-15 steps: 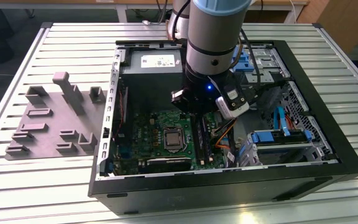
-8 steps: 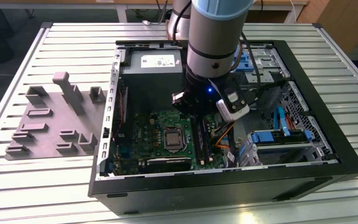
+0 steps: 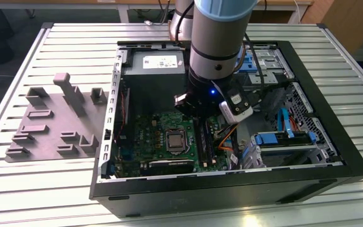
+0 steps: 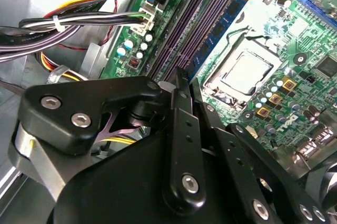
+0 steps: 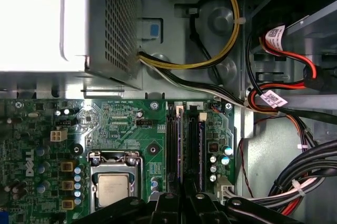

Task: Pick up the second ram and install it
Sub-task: 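Insert the second ram into the second slot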

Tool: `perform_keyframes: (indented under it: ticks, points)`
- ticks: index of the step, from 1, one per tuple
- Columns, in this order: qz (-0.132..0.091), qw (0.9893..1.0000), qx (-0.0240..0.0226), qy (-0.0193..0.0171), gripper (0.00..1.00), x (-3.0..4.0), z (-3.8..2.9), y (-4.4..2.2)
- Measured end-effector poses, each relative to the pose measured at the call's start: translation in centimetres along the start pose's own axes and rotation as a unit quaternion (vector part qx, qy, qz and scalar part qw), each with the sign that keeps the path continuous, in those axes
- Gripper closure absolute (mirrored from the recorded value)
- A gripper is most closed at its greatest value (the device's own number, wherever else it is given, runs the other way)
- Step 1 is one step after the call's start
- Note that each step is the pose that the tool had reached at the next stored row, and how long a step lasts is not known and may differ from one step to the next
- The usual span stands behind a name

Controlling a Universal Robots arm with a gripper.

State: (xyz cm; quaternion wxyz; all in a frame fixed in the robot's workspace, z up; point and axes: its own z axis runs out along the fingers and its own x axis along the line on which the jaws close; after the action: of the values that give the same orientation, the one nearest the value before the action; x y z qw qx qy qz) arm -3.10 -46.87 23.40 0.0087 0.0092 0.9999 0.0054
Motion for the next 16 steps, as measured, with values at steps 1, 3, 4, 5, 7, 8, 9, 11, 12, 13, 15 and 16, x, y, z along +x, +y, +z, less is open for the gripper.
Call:
perform_keyframes:
  ticks: [1,3,4,5,7,8,9,11,12,13,15,16]
  points:
    - [0.000,1.0000,0.0000,0.0000,0.86,0.00,0.00,-0.05]
    - [0.000,1.0000,0.0001,0.0000,0.86,-0.01,0.01,-0.20]
    - [0.000,1.0000,0.0001,0.0000,0.86,0.00,0.02,-0.28]
    - [0.000,1.0000,0.0000,0.0000,0.86,0.00,0.06,-0.32]
    - [0.000,1.0000,0.0001,0.0000,0.86,0.00,0.23,-0.34]
    - [0.000,1.0000,0.0001,0.0001,0.86,0.00,0.36,-0.34]
    - [0.000,1.0000,0.0001,0.0000,0.86,0.00,0.48,-0.34]
    - [0.000,1.0000,0.0002,0.0001,0.86,-0.01,0.60,-0.36]
    - [0.000,1.0000,0.0002,0.0001,0.86,-0.02,0.65,-0.39]
    - [0.000,1.0000,0.0002,0.0001,0.86,-0.03,0.69,-0.41]
    - [0.000,1.0000,0.0001,0.0002,0.86,-0.04,0.75,-0.57]
    - [0.000,1.0000,0.0001,0.0003,0.86,-0.05,0.79,-0.63]
